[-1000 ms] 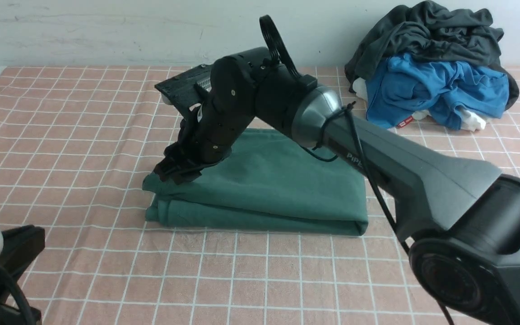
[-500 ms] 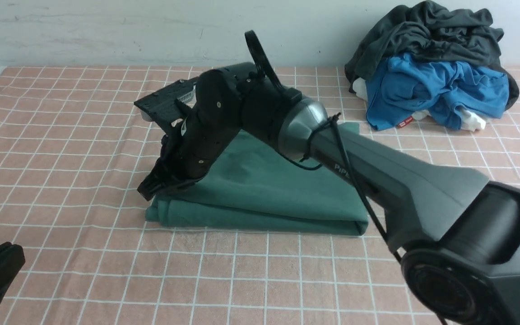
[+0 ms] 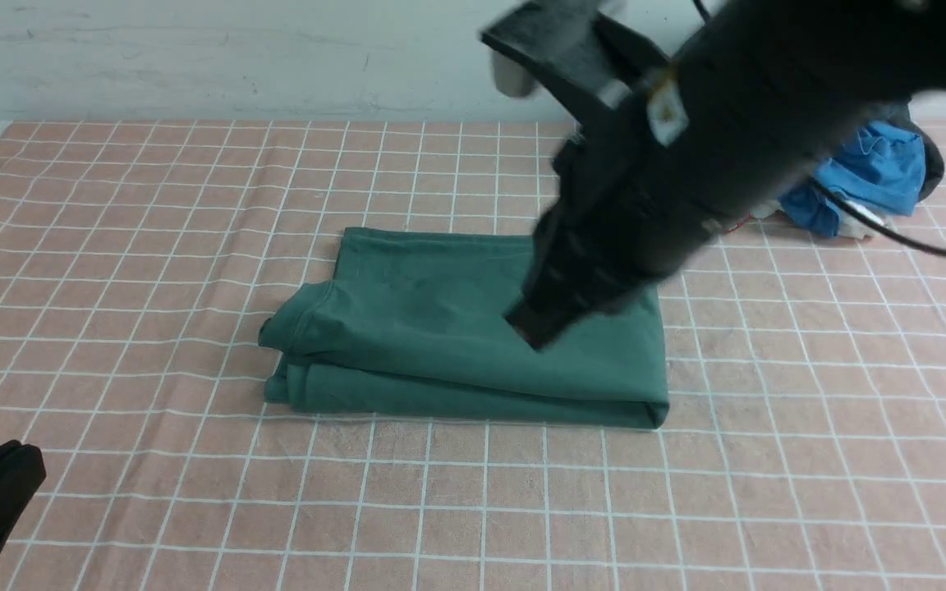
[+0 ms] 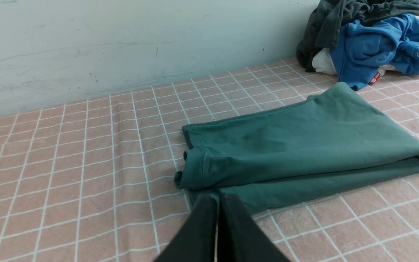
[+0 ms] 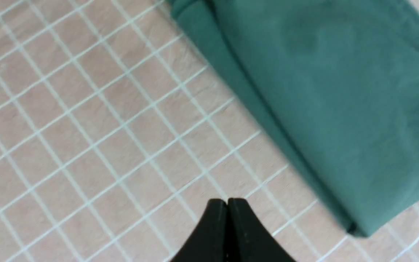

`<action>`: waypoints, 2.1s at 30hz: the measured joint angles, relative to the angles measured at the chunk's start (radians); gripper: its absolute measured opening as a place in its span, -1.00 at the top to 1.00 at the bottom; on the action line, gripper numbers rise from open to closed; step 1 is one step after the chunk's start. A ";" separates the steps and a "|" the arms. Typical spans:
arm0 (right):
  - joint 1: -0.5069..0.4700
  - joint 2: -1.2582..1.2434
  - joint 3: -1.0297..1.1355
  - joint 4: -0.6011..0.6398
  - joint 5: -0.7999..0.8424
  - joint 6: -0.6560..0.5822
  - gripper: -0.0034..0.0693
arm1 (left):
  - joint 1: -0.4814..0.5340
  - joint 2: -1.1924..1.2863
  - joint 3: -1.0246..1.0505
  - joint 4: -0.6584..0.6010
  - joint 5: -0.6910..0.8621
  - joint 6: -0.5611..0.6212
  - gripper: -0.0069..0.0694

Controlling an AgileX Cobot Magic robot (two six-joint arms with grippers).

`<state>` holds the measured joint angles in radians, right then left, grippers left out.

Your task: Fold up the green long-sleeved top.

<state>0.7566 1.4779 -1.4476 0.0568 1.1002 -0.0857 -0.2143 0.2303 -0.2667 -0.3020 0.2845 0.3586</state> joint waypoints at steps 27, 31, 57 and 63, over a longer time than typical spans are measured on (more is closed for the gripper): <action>-0.087 -1.456 1.473 0.182 -1.094 0.063 0.94 | -0.002 0.010 0.008 -0.017 0.000 -0.001 0.83; -0.262 -1.481 1.475 0.161 -1.100 0.073 0.94 | -0.003 0.014 0.008 -0.024 0.003 -0.001 0.83; -0.811 -1.489 1.471 0.056 -0.740 0.075 0.94 | -0.004 0.015 0.008 -0.027 0.003 -0.001 0.83; -0.811 -1.489 1.471 0.056 -0.740 0.072 0.94 | -0.008 0.014 0.009 -0.027 0.003 -0.001 0.83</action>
<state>-0.0540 -0.0108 0.0235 0.1129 0.3599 -0.0139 -0.2218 0.2444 -0.2577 -0.3295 0.2871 0.3577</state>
